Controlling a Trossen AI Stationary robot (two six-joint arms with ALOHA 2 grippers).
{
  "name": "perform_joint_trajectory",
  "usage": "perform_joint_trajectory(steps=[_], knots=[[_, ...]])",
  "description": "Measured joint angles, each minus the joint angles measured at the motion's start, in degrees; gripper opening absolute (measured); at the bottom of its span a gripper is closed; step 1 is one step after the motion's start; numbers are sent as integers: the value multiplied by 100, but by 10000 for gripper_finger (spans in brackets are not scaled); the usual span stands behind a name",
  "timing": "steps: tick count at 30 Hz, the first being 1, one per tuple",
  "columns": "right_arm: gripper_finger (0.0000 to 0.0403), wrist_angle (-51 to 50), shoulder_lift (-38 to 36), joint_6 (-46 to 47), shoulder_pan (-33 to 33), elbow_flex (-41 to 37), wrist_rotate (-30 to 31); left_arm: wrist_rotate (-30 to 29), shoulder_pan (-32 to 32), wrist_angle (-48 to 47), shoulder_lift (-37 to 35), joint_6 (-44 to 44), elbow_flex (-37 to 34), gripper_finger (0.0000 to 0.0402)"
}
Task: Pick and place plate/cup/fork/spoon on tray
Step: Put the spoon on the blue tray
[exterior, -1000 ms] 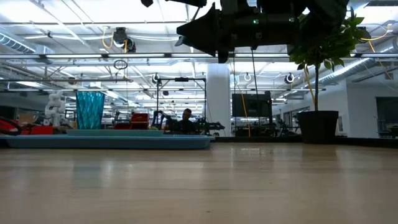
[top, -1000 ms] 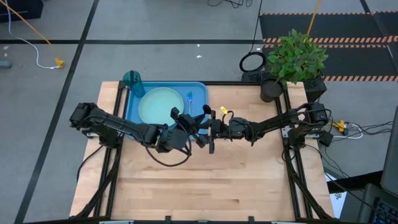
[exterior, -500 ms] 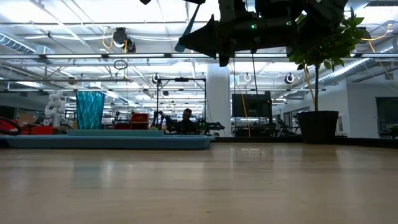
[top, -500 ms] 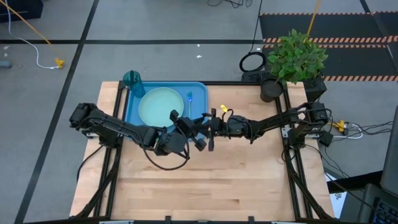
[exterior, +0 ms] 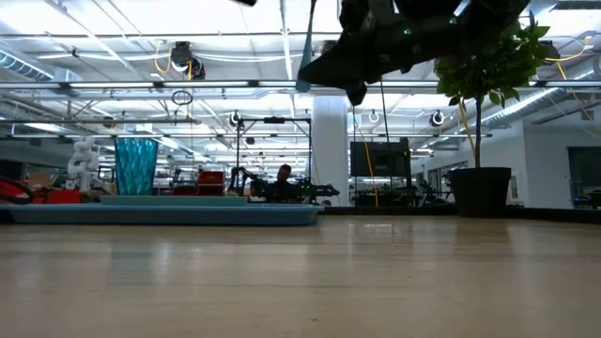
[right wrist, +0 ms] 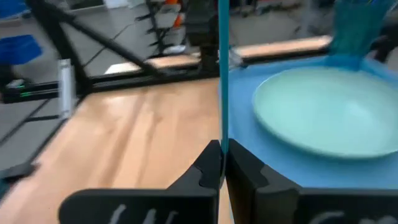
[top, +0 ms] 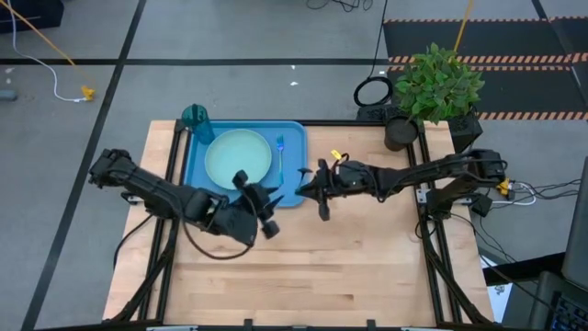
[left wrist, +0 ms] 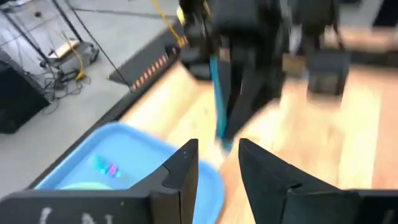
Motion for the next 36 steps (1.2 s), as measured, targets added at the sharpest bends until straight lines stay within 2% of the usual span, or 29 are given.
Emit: perform_joint_trajectory(steps=[4,8,13,18,21,29,32,36], knots=[[1,-291,-55,247,-40,0,-470,209,-88,-569,74,-327,-187,119],[1,-179,46,436,-42,0,-736,417,-94,204,146,-130,-807,120],[1,-166,78,392,-33,0,-776,747,-60,2334,140,513,-1842,129],[0,-160,76,255,-33,0,-776,726,125,5211,140,1702,-2775,156],[0,-198,76,243,-33,0,-774,978,323,6148,140,1957,-3106,171],[0,-216,78,229,-29,0,-774,1772,769,6462,421,1925,-3285,191],[0,-203,78,222,-29,0,-775,2023,801,6890,583,1942,-3273,179],[0,-246,76,221,-18,-9,-809,2055,870,7200,719,2029,-3283,148]])
